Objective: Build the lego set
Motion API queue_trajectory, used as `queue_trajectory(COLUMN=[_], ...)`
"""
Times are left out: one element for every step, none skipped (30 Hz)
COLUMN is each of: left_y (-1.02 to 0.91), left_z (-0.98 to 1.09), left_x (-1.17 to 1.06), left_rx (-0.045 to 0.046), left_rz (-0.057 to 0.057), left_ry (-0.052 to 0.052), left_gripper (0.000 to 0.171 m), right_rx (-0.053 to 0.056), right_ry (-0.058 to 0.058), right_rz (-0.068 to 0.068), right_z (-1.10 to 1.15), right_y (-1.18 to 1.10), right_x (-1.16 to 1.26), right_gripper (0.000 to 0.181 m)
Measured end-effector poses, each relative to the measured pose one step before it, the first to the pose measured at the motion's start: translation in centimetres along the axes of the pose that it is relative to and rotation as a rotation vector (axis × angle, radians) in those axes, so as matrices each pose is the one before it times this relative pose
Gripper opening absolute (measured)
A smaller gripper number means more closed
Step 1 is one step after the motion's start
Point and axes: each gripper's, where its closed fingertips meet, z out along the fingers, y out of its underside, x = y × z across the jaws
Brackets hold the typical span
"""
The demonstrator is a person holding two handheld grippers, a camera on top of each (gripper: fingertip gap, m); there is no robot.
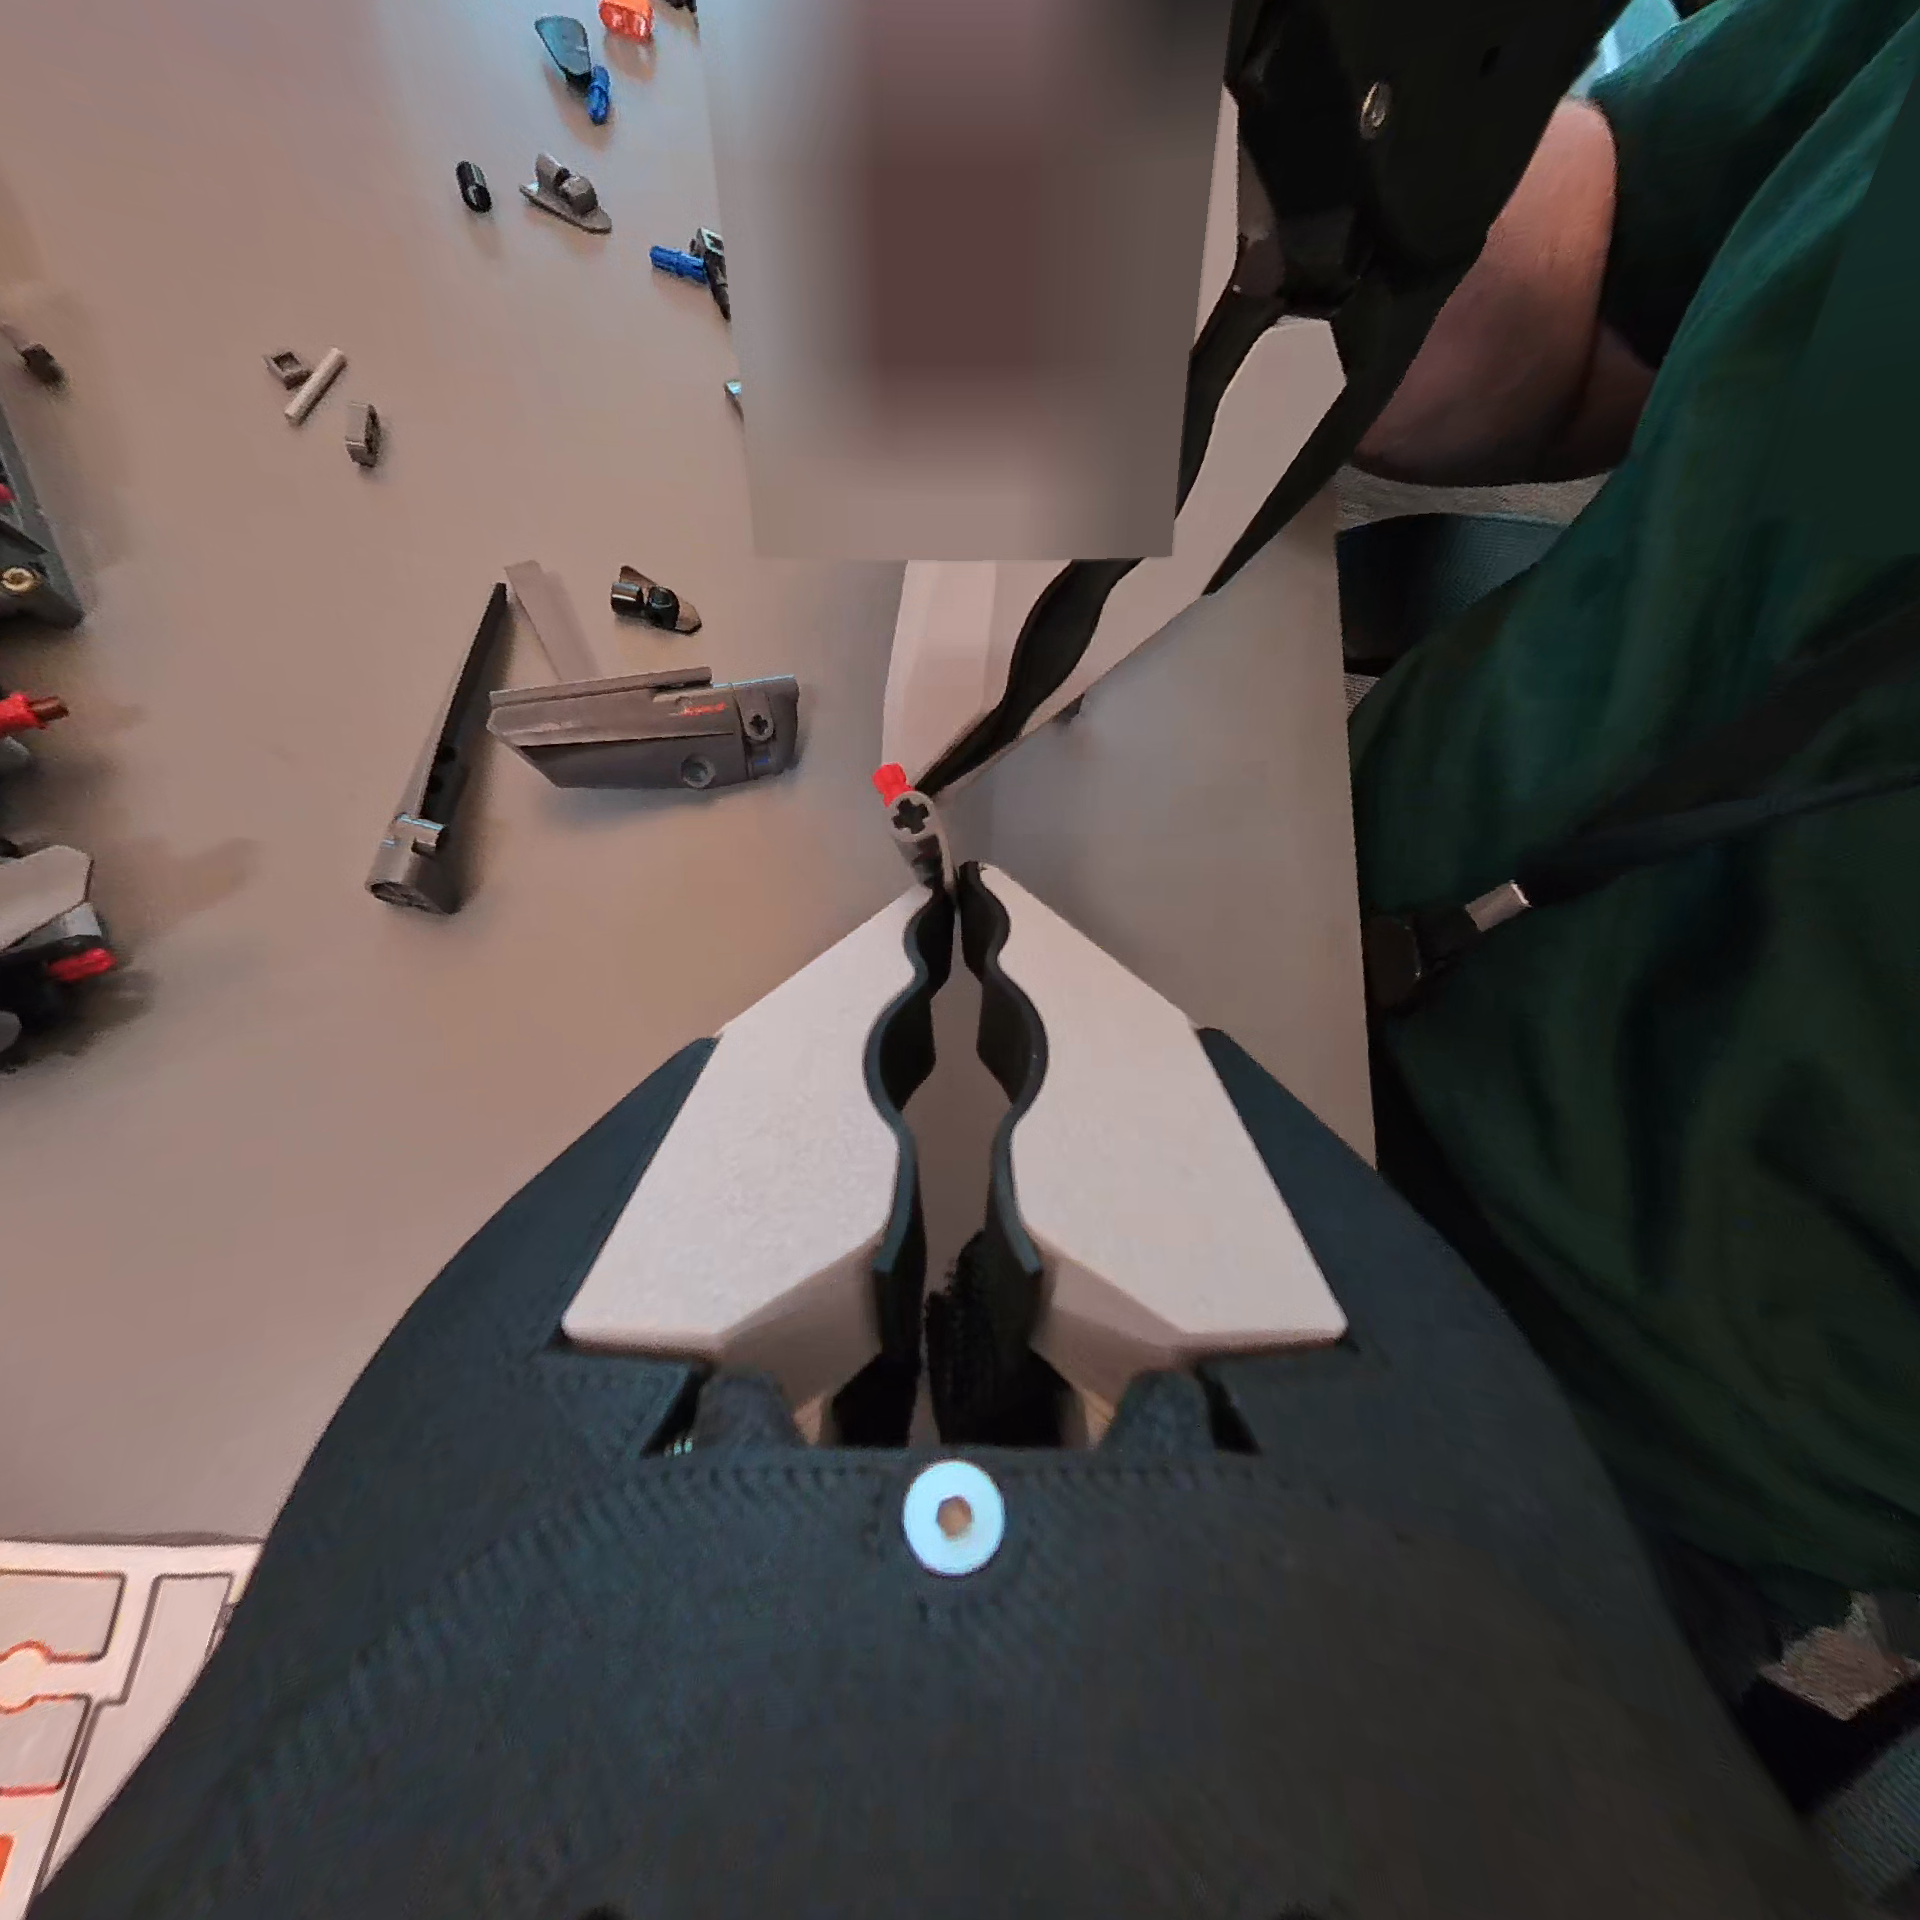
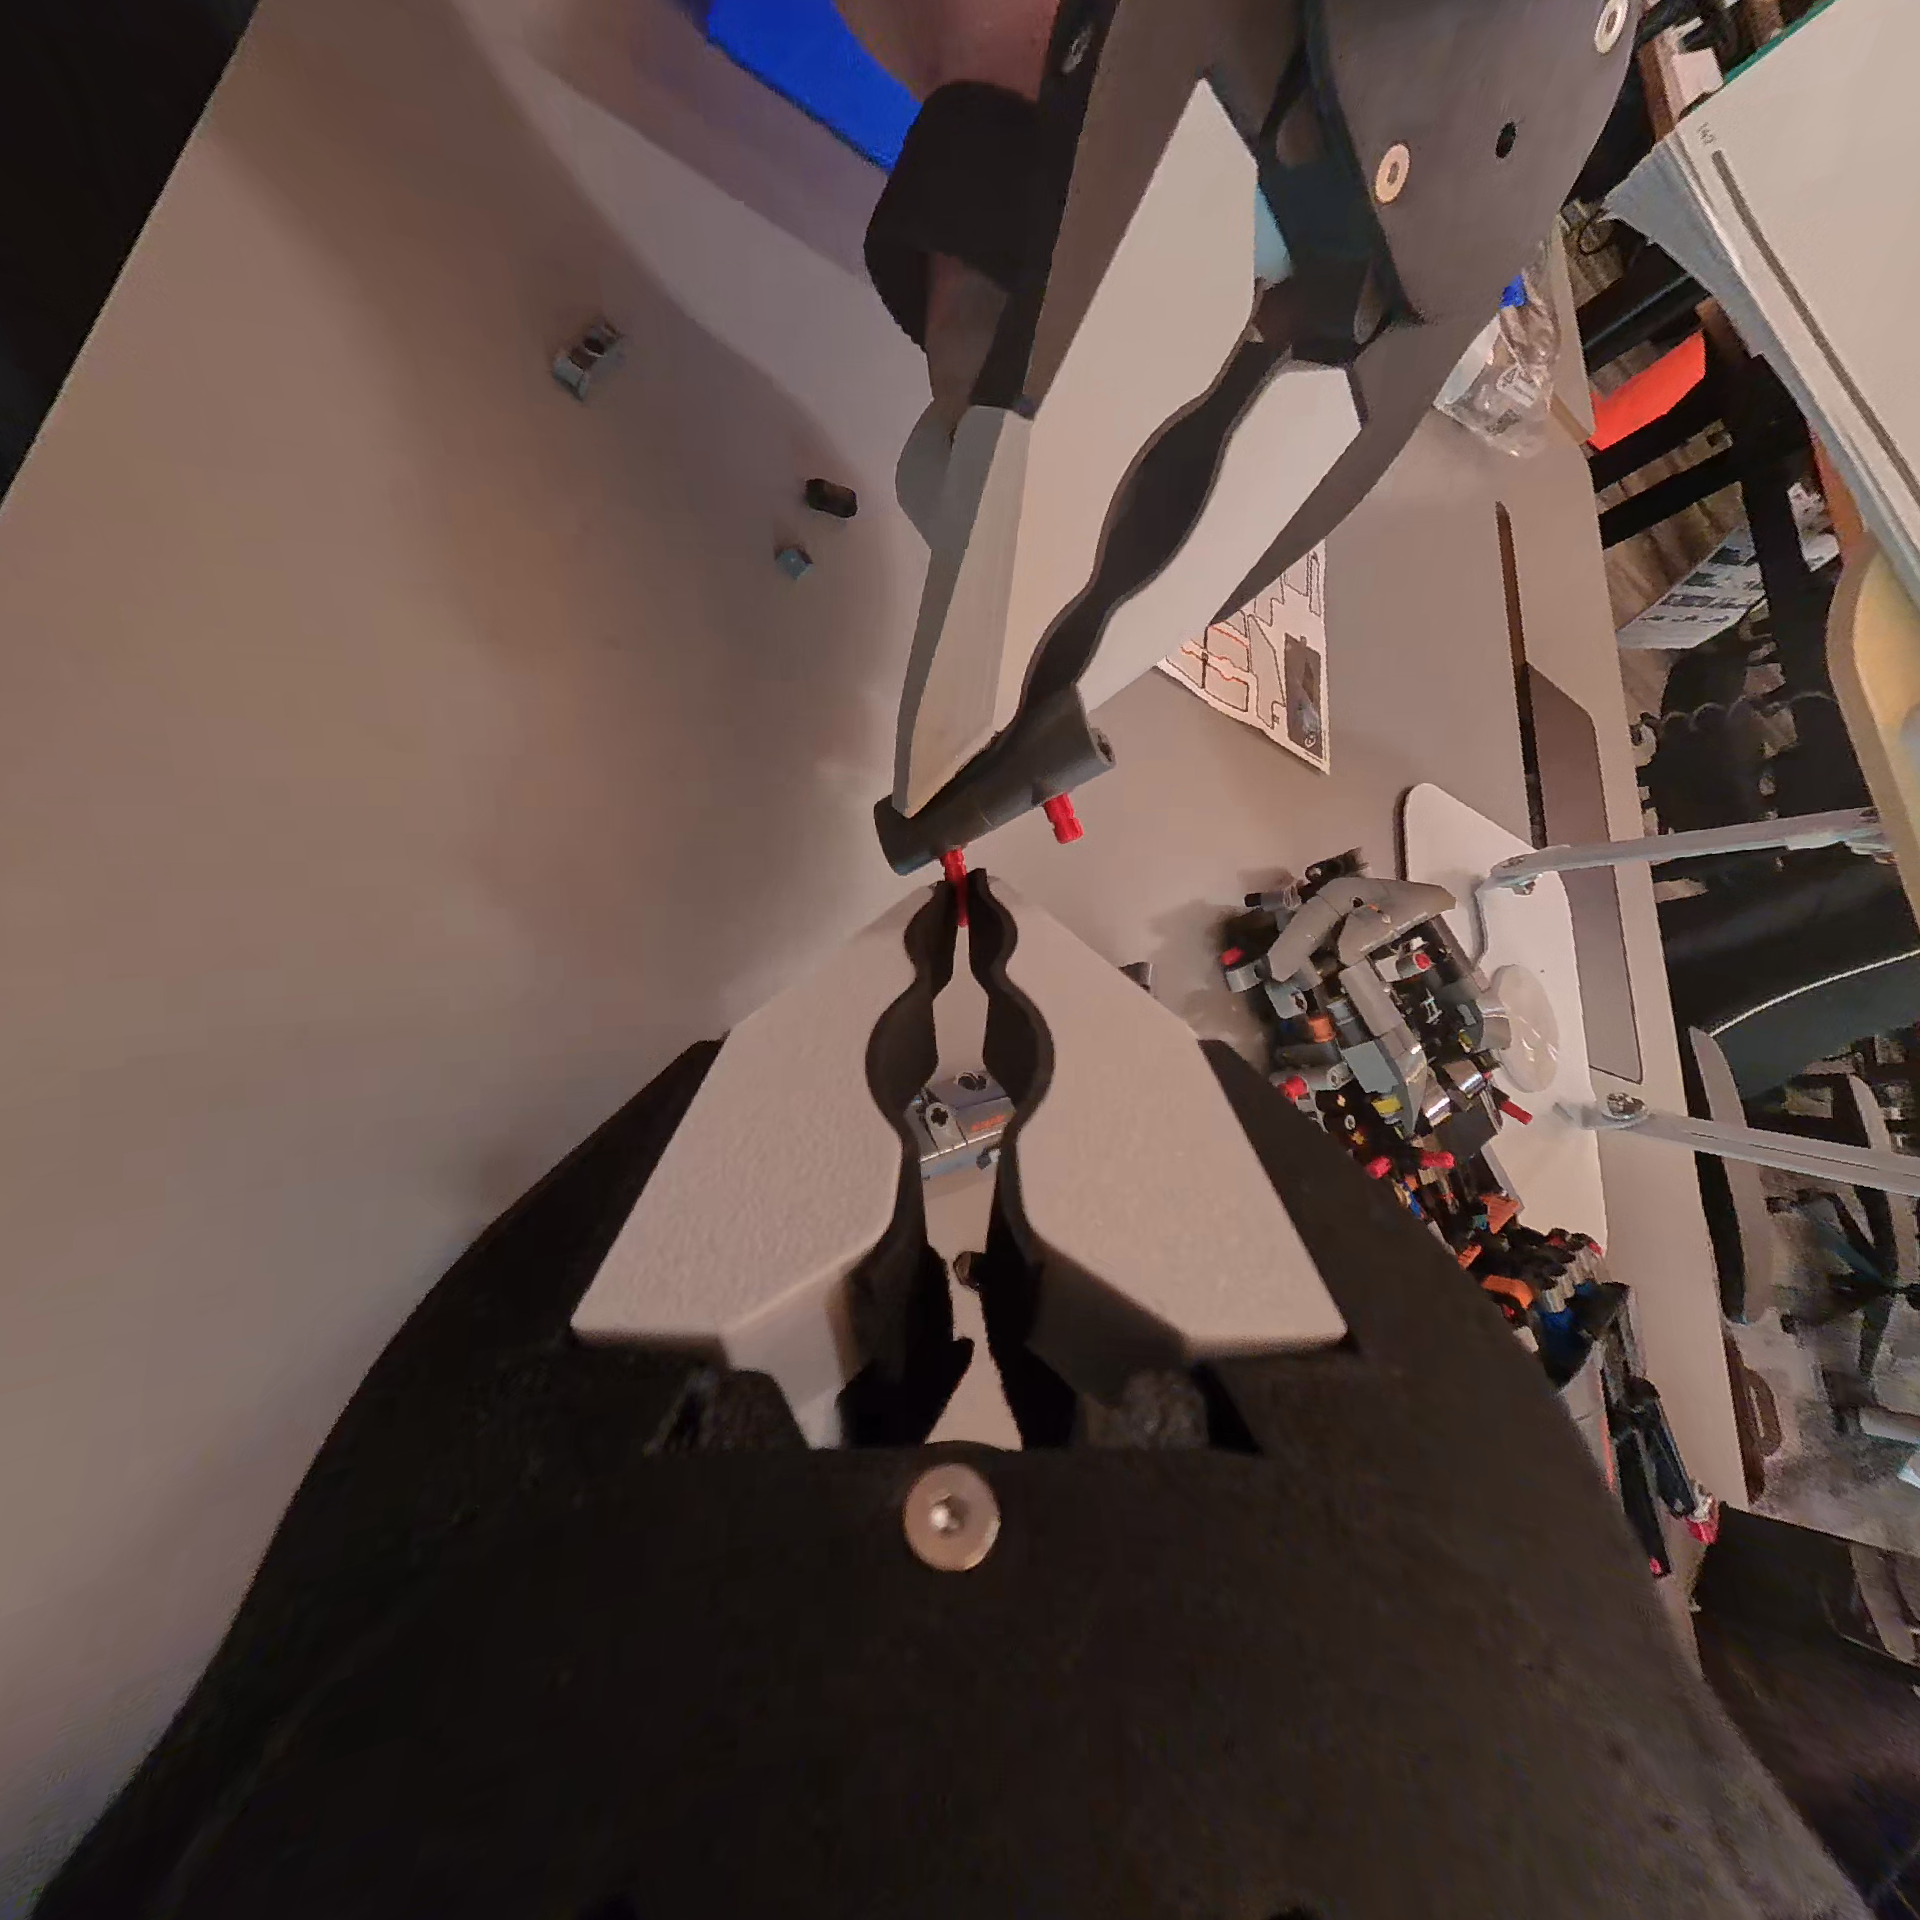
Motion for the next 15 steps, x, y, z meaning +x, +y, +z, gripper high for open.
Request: queue_trajectory(left_y=[0.002,0.090,-0.010,0.025,0.027,-0.040,-0.163,0.000,0.010,0.045,0.044,-0.018,-0.065,-0.044,-0.120], left_z=[0.008,0.068,0.038,0.035,0.035,0.000,0.005,0.070,0.039,0.013,0.014,-0.007,-0.022,-0.004,-0.046], left_x=[0.009,0.091,0.088,-0.048,0.028,0.014,0.068,0.069,-0.031,-0.081,-0.008,-0.027,-0.128,-0.154,-0.095], left_rx=[-0.00564,-0.01226,-0.00604,-0.00656,-0.00588,0.00010,0.00834,-0.00187,-0.00163,-0.00177,-0.00340,-0.00049,0.00448,0.00607,0.01319], left_rz=[-0.0054,-0.0028,-0.0059,-0.0098,-0.0103,-0.0080,-0.0116,-0.0102,-0.0019,-0.0083,-0.0010,0.0033,0.0017,-0.0033,-0.0025], left_ry=[0.0065,0.0109,0.0108,0.0039,0.0097,0.0073,0.0132,0.0125,0.0019,-0.0001,0.0003,-0.0045,-0.0110,-0.0078,-0.0023], left_gripper=[0.000,0.000,0.000,0.000,0.000,0.000,0.000,0.000,0.000,0.000,0.000,0.000,0.000,0.000,0.000], right_rx=[-0.0053,-0.0041,-0.0044,-0.0056,-0.0038,-0.0004,0.0086,-0.0055,-0.0003,-0.0015,0.0007,0.0009,0.0007,0.0052,0.0115], right_ry=[0.0015,-0.0033,-0.0022,0.0009,-0.0018,0.0038,0.0088,-0.0029,0.0001,-0.0020,-0.0020,0.0001,0.0011,-0.0033,-0.0031], right_rz=[-0.0043,-0.0064,-0.0019,-0.0024,-0.0031,-0.0014,-0.0018,-0.0028,0.0001,0.0055,0.0013,0.0026,0.0101,0.0210,0.0167], right_z=[0.035,0.050,0.069,0.066,0.015,-0.002,-0.044,-0.009,0.021,0.057,0.017,-0.013,0.000,-0.006,-0.085], right_y=[0.035,0.013,0.053,0.067,0.024,-0.024,-0.202,0.012,0.014,0.053,-0.002,0.010,0.089,0.069,-0.046], right_x=[-0.025,-0.131,-0.084,-0.014,-0.063,0.032,0.103,-0.075,-0.018,0.001,-0.035,0.040,0.135,0.137,0.112], right_gripper=[0.000,0.000,0.000,0.000,0.000,0.000,0.000,0.000,0.000,0.000,0.000,0.000,0.000,0.000,0.000])
